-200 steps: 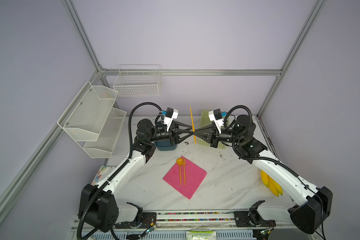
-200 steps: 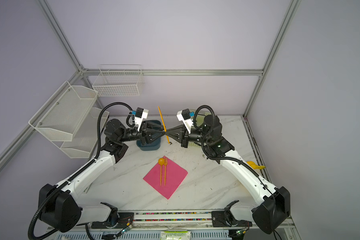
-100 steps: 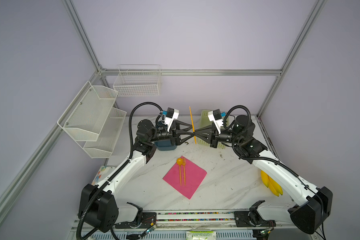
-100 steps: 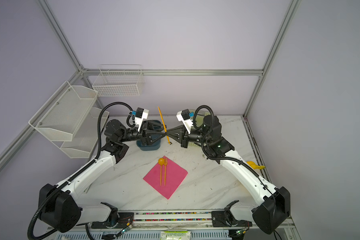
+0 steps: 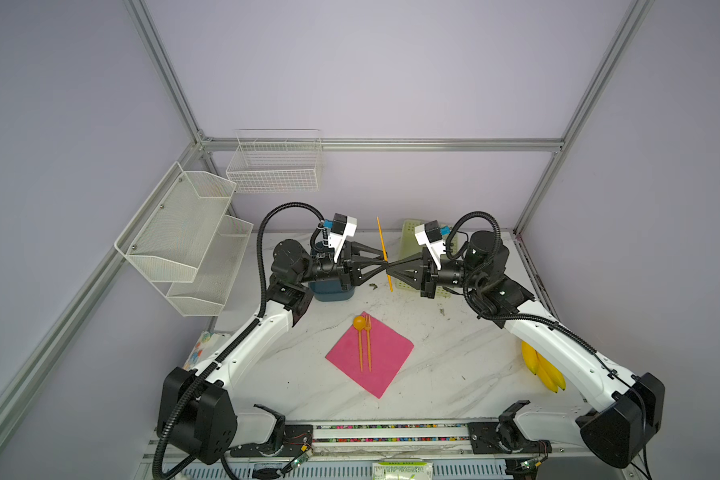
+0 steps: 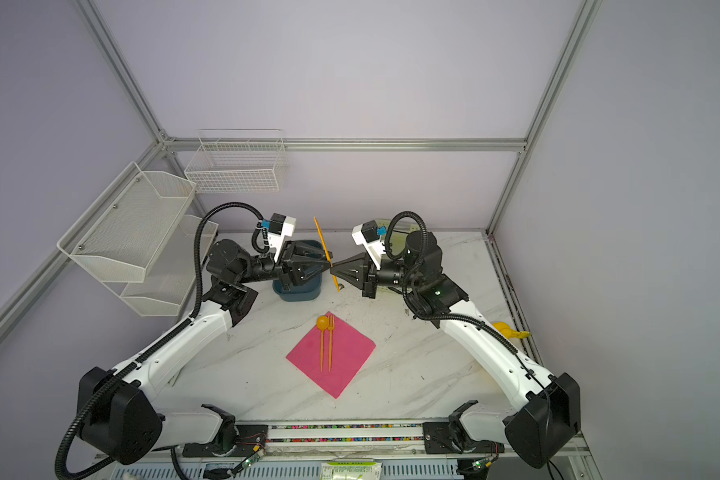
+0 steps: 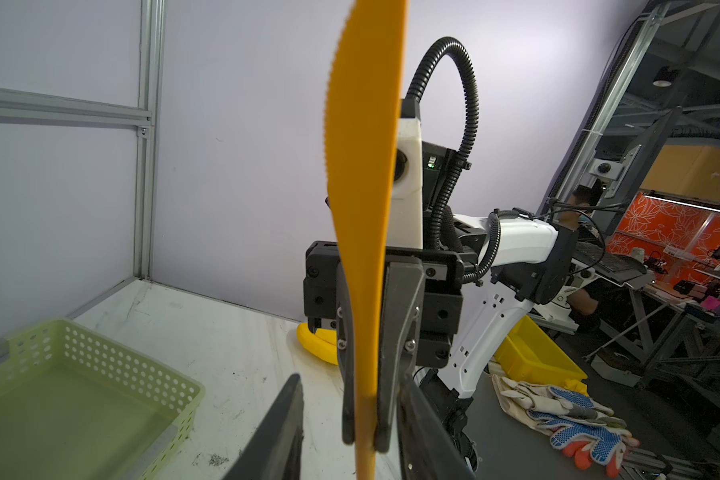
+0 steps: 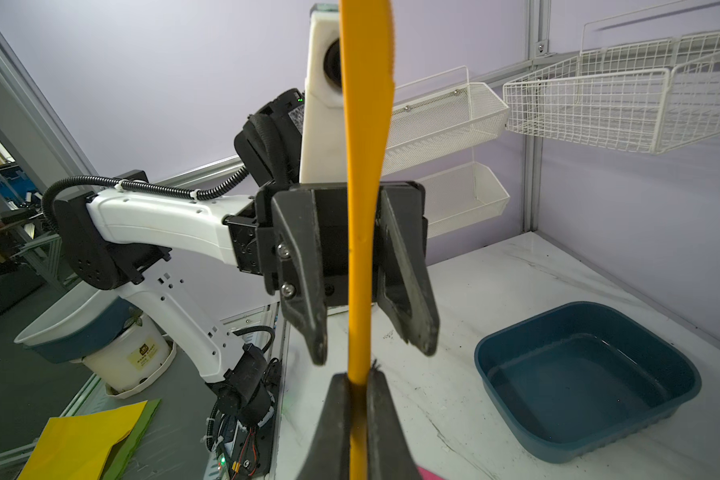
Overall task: Place the utensils on the paper napkin and roll it up
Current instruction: 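Open the right gripper to release the yellow knife to the left gripper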
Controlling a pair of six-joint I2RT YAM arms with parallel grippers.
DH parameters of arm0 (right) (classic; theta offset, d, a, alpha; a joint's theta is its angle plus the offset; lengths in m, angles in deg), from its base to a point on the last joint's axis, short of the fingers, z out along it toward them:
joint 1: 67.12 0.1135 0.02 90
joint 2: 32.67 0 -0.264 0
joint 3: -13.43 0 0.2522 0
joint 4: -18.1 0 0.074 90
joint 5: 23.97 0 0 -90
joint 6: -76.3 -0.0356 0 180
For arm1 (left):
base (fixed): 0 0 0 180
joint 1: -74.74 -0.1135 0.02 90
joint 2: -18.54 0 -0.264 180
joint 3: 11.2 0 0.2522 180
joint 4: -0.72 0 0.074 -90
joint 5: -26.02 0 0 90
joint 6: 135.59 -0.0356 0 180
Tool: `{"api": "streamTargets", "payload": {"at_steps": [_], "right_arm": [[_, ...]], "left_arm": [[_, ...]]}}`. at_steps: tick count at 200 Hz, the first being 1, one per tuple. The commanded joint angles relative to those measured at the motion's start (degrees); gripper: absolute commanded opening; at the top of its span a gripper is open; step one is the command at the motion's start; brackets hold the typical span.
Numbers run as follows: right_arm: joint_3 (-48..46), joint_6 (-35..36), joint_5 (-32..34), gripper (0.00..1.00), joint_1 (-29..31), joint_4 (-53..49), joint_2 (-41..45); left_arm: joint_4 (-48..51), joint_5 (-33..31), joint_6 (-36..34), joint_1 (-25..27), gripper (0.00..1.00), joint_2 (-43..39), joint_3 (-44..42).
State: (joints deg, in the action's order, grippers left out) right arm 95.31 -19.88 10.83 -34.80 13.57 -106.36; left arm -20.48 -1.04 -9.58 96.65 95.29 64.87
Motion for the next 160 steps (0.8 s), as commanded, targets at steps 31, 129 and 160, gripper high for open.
{"api": "streamTargets", "payload": {"at_steps": [31, 129, 160], "right_arm": [[-0.6, -1.2, -2.1, 0.00, 0.5, 2.4, 0.6], [-0.5, -1.9, 0.5, 0.00, 0.5, 3.7, 1.5], [-0.7, -2.3, 0.5, 0.00, 0.5, 4.3, 1.8]], "left_arm": [[-2.8, 1.5, 0.4, 1.1, 0.26, 0.9, 6.9], [-3.1, 1.4, 0.2, 1.4, 0.21, 0.2, 5.8], [-3.1, 1.5, 0.2, 1.4, 0.19, 0.4, 6.0]]}}
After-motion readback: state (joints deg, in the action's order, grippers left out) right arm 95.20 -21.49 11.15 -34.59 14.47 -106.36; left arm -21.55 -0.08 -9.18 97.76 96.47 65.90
